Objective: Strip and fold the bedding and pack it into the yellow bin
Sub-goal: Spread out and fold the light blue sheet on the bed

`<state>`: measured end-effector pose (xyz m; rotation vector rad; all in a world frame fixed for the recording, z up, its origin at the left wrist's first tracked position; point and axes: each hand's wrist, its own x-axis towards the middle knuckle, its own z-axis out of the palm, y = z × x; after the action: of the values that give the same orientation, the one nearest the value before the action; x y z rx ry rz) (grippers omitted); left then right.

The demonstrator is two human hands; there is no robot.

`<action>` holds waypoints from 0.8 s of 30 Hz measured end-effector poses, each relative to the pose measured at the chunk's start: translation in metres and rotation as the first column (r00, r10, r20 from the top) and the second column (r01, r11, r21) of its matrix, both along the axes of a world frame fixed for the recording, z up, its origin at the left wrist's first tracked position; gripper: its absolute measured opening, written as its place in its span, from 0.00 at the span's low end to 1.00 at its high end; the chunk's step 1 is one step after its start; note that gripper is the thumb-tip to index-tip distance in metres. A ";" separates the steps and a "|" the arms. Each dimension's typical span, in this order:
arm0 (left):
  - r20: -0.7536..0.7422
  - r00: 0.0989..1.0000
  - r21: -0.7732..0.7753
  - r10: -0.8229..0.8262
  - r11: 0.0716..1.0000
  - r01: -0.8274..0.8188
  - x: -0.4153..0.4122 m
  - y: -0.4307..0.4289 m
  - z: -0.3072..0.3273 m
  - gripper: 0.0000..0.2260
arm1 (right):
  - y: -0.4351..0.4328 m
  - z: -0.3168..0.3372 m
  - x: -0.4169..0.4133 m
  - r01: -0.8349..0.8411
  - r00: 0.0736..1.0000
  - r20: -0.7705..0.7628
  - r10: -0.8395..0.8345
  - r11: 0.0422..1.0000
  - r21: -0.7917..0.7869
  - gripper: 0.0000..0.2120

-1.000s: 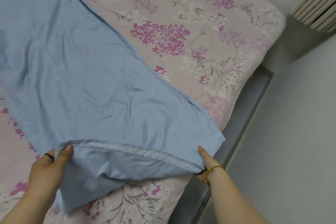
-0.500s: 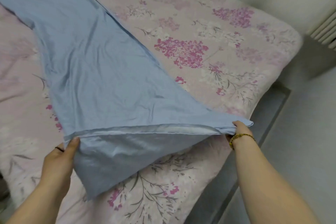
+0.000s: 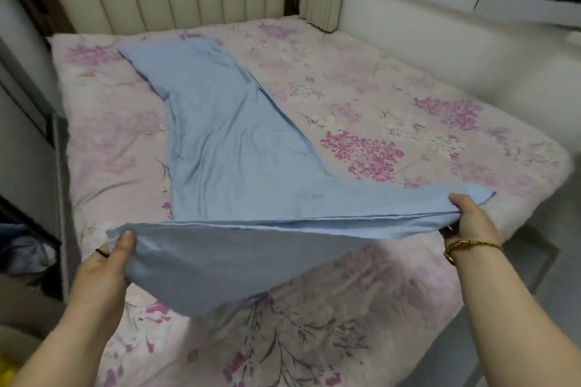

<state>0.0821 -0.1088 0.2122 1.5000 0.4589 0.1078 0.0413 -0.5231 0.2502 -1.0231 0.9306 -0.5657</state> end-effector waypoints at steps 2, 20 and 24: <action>-0.006 0.999 0.016 0.048 0.999 -0.048 0.001 -0.002 0.000 0.11 | -0.007 -0.008 0.014 -0.080 0.987 -0.152 0.051 0.979 -0.187 0.04; 0.551 0.737 -0.135 0.391 0.913 -0.384 0.138 -0.074 0.294 0.08 | -0.066 0.253 0.265 -0.220 0.902 0.138 0.409 0.711 -0.668 0.19; 0.461 0.826 -0.023 0.323 0.935 -0.353 0.144 -0.075 0.297 0.18 | -0.070 0.272 0.265 -0.427 0.832 -0.012 0.555 0.626 -0.652 0.22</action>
<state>0.2261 -0.1839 0.5089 1.3827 0.3326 0.7525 0.3063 -0.5928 0.5222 -1.7386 0.2213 -0.4982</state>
